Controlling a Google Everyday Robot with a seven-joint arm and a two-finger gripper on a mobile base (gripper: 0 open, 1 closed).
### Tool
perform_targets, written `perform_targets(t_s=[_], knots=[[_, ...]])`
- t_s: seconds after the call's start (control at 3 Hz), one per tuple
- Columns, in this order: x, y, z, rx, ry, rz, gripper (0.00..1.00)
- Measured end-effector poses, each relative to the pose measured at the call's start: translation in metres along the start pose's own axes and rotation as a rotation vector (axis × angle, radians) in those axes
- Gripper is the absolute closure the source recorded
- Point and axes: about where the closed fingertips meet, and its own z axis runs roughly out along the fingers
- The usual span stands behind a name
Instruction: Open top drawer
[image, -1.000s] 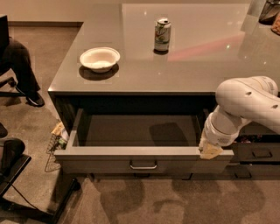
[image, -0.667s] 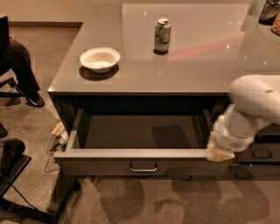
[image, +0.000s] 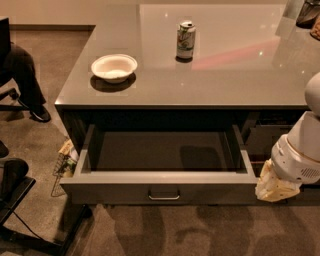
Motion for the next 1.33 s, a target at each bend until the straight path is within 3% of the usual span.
perform_targets(t_s=[0.33, 0.67, 1.0, 1.33], knots=[[-0.004, -0.005, 0.001, 0.019, -0.009, -0.01, 0.64], [-0.025, -0.039, -0.004, 0.085, -0.037, -0.059, 0.41], [-0.059, -0.084, -0.01, 0.143, -0.07, -0.13, 0.43], [-0.092, -0.117, 0.012, 0.146, -0.109, -0.159, 0.66]])
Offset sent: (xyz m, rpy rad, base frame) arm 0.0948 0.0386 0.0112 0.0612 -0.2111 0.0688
